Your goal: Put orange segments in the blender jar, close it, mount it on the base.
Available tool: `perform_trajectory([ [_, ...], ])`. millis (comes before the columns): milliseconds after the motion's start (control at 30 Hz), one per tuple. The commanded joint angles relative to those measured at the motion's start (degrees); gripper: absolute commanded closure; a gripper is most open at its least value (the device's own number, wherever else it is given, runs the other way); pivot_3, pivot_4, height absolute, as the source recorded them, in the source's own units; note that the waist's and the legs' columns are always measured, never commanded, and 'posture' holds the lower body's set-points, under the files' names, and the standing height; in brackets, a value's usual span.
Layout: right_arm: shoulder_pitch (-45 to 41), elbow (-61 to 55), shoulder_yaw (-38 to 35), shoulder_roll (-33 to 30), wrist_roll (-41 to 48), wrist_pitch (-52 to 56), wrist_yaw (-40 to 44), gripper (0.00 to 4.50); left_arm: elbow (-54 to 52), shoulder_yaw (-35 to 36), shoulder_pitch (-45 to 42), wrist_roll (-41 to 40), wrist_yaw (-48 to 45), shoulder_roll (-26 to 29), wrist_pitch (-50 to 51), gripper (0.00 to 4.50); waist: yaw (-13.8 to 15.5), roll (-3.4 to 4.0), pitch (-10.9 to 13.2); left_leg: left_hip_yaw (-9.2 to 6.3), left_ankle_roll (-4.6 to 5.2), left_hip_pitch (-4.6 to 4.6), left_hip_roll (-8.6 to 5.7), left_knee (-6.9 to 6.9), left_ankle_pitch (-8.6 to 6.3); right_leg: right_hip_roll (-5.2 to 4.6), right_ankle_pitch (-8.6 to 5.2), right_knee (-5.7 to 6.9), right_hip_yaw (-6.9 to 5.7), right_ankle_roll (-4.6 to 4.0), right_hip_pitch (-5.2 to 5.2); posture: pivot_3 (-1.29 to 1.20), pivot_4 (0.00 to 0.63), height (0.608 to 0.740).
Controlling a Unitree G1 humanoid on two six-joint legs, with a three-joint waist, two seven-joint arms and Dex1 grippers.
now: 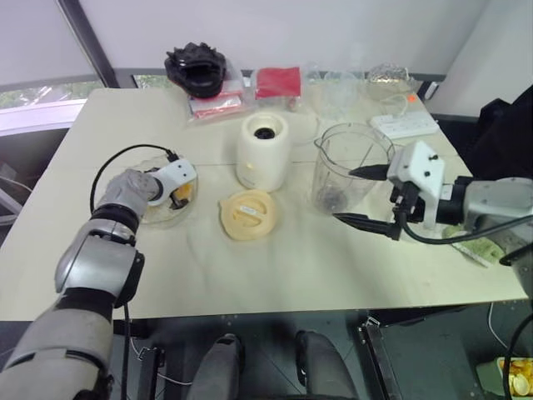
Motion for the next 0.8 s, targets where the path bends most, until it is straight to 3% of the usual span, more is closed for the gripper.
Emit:
perform_trajectory([
  [33,-1.26,-0.87,-0.61,-0.09,-0.40,-1.01,0.01,0.00,-0.07,0.88,-1.46,-0.17,0.33,0.24,0.26,1.41,0.01,0.00,0.00,0.00,0.00,0.00,0.00,0.00,0.00,0.00,0.00,0.00,0.00,0.00,0.00,0.00,0.150,0.740],
  [367,-1.15,-0.97,-0.57,0.25,-1.26,-1.20,0.02,0.00,-0.20,0.93,-1.47,-0.20,0.52,-0.17,0.45,1.41,0.01,0.00,0.00,-0.01,0.00,0.00,0.00,0.01,0.00,0.00,0.01,0.02,0.00,0.00,0.00,0.00,0.150,0.740],
  [467,-1.32,-0.80,-0.52,0.24,-1.41,-1.24,0.07,0.00,-0.26,1.18,-1.42,-0.40,1.19,-0.48,0.35,2.29,0.03,0.00,0.00,-0.01,0.00,0.00,0.00,0.01,0.00,0.00,0.01,0.02,0.00,0.01,0.00,0.00,0.150,0.740],
  [567,-1.33,-0.81,-0.57,0.22,-1.52,-1.22,0.12,0.00,-0.27,1.47,-1.34,-0.50,1.43,-0.65,0.45,3.75,0.03,0.00,0.00,-0.01,0.00,0.01,-0.01,0.02,0.00,0.00,0.01,0.05,0.00,0.01,0.00,0.00,0.150,0.740],
  [800,-1.62,-1.06,-0.43,0.34,-1.49,-0.82,0.05,0.00,-0.45,1.99,-0.93,-0.69,2.14,-0.44,0.17,3.75,0.03,0.00,0.00,-0.01,0.00,0.01,-0.01,0.05,0.00,0.00,0.01,0.10,0.00,0.01,0.00,0.00,0.150,0.740],
])
